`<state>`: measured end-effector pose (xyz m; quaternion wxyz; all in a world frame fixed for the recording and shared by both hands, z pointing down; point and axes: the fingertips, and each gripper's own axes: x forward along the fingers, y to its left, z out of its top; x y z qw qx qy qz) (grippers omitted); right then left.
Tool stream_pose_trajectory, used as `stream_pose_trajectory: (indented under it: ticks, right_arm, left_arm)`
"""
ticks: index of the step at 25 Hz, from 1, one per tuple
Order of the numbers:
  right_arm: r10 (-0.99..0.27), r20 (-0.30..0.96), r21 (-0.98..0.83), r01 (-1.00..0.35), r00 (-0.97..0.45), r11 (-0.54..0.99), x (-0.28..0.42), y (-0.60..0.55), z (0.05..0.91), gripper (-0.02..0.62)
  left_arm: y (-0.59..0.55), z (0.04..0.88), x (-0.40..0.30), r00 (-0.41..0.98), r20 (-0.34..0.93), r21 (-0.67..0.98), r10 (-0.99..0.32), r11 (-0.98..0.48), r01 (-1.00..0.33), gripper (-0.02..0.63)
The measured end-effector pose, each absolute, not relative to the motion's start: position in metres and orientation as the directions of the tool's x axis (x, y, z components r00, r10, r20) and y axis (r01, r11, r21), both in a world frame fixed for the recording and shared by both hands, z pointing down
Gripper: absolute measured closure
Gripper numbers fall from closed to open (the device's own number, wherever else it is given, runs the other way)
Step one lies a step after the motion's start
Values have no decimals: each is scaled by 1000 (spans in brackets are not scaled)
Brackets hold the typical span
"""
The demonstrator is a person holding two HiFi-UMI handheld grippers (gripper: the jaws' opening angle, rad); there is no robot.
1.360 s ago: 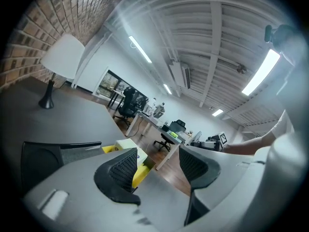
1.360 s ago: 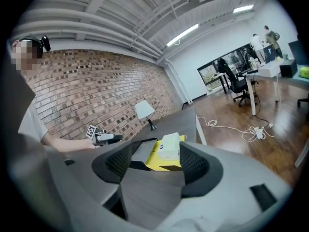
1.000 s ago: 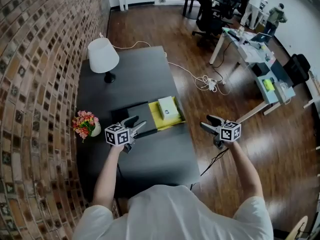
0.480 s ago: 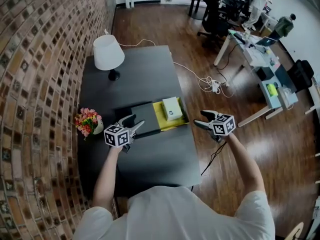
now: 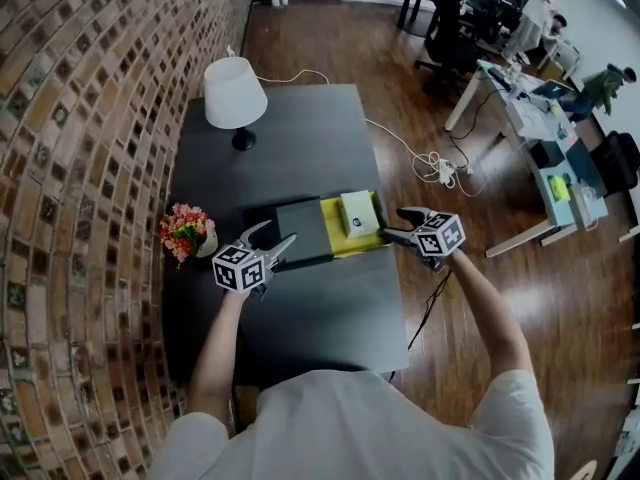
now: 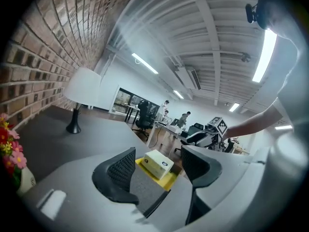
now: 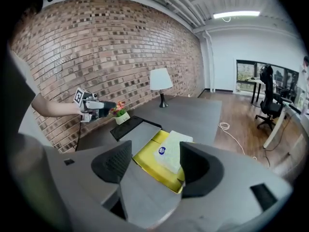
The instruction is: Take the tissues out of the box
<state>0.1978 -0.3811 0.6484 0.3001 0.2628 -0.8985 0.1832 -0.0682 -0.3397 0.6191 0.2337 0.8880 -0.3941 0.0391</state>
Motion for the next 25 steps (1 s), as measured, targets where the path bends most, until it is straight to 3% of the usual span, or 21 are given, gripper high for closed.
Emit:
stream_pose_trajectory:
  ticks: [14, 16, 20, 22, 25]
  right_arm:
    - [-321, 747, -130, -601, -582, 789, 165, -421, 699, 267]
    - [-312, 754, -156, -618, -578, 770, 162, -425, 708, 189]
    - [-346, 759, -157, -670, -551, 725, 156, -437, 713, 189]
    - [-398, 753, -148, -723, -525, 674, 156, -449, 717, 60]
    - [-431, 750, -180, -783, -501, 595, 155, -464, 733, 48]
  left_arm:
    - [-321, 622, -83, 627, 289, 299, -724, -554, -777, 291]
    - [-319, 623, -83, 619, 296, 284, -728, -551, -784, 291]
    - [-314, 621, -82, 598, 291, 260, -747, -540, -801, 284]
    - [-312, 617, -80, 592, 273, 254, -758, -537, -805, 276]
    - [-312, 611, -78, 576, 246, 231, -780, -530, -816, 273]
